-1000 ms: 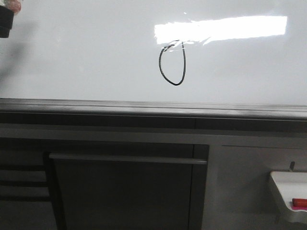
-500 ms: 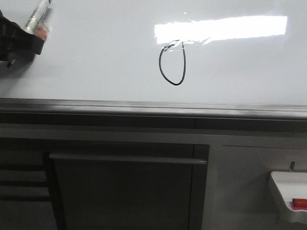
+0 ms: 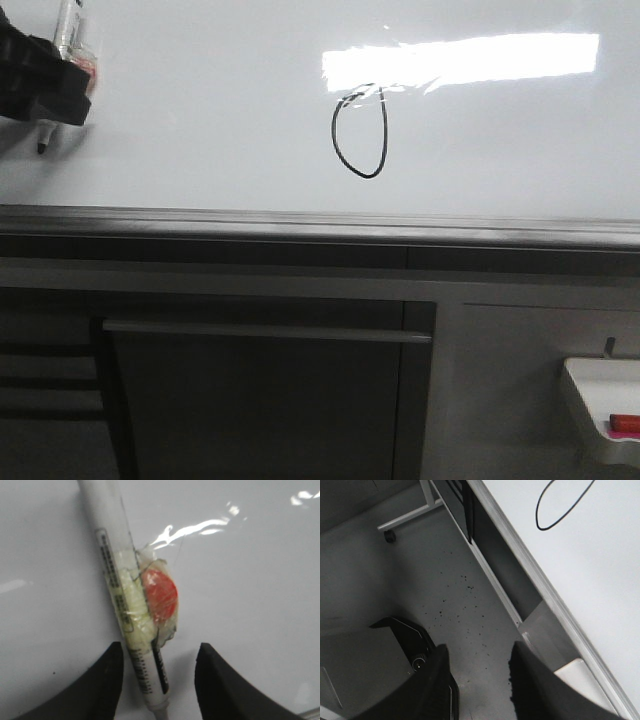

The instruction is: Write number 0 on whiteboard

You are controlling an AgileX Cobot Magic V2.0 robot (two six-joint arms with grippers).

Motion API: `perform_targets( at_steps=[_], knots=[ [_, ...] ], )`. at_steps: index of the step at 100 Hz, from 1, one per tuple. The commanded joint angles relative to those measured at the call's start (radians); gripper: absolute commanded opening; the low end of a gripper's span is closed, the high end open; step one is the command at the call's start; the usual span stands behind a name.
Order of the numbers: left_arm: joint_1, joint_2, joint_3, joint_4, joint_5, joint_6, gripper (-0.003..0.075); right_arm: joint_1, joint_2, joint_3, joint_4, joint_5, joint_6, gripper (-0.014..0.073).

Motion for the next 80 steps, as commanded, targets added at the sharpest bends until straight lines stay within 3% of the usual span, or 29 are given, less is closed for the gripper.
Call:
perform_targets(
  at_steps=[1,20,43,61,80],
  knots=[
    [0.003,-0.084,-0.052,0.006,0.020,0.000,0.0314,-0.007,-0.020,-0.020,0.050,-0.011,0.012,0.0258],
    [0.003,-0.230,-0.069,0.025,0.214,0.000,0.0314,-0.010,-0.022,-0.020,-0.008,-0.081,0.241,0.0258],
    [0.003,-0.435,-0.069,0.061,0.453,-0.005,0.0314,-0.010,-0.108,0.018,-0.269,-0.212,0.534,0.0258],
    [0.017,-0.580,-0.053,0.062,0.503,-0.073,0.0314,-0.010,-0.273,0.225,-0.277,-0.469,0.655,0.0258],
    [0.091,-0.699,0.069,0.067,0.485,-0.131,0.0314,-0.010,-0.411,0.464,-0.277,-0.719,0.815,0.0258]
  ],
)
